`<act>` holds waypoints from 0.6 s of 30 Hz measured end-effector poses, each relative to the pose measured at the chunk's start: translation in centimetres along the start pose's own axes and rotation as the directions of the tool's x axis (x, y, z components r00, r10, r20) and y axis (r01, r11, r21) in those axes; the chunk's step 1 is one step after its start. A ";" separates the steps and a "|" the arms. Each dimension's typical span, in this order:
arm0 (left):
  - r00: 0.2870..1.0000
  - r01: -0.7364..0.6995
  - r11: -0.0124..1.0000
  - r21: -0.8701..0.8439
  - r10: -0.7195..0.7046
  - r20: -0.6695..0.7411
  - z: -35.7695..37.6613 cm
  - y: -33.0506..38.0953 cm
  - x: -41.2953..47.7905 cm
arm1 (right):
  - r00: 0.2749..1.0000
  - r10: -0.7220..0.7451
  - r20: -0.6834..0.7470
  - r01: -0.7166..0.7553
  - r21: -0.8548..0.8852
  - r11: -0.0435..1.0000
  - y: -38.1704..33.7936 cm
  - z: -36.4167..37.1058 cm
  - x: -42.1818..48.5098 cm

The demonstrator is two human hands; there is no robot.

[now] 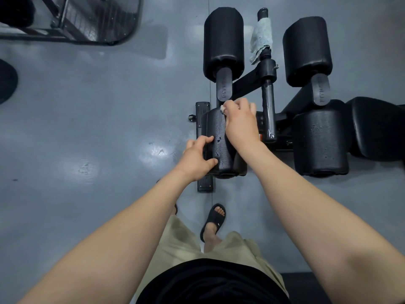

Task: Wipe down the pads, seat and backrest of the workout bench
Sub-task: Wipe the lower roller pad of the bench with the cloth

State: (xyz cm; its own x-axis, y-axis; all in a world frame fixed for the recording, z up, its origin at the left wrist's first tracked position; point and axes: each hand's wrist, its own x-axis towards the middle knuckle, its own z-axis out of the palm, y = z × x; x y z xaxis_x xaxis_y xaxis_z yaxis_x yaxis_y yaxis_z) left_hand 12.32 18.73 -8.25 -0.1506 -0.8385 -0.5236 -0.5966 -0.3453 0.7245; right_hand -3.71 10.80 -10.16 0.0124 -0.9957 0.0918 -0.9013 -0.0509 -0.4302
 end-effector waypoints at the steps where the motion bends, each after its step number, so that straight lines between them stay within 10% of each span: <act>1: 1.000 0.005 1.000 -0.005 -0.005 0.004 0.0 0.0 -0.1 | 1.000 -0.007 0.023 0.007 0.001 1.000 0.0 0.0 0.0; 18: 1.000 -0.018 0.999 -0.033 0.019 0.020 0.6 -0.1 -0.1 | 0.965 -0.131 0.225 0.141 -0.030 0.990 -1.1 -1.1 1.8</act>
State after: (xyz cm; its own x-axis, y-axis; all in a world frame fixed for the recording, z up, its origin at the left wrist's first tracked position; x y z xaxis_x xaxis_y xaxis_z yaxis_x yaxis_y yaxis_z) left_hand 11.95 19.07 -8.52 -0.1773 -0.8364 -0.5187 -0.5675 -0.3437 0.7482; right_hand -3.17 9.14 -8.53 0.2274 -0.9721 -0.0574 -0.9029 -0.1884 -0.3862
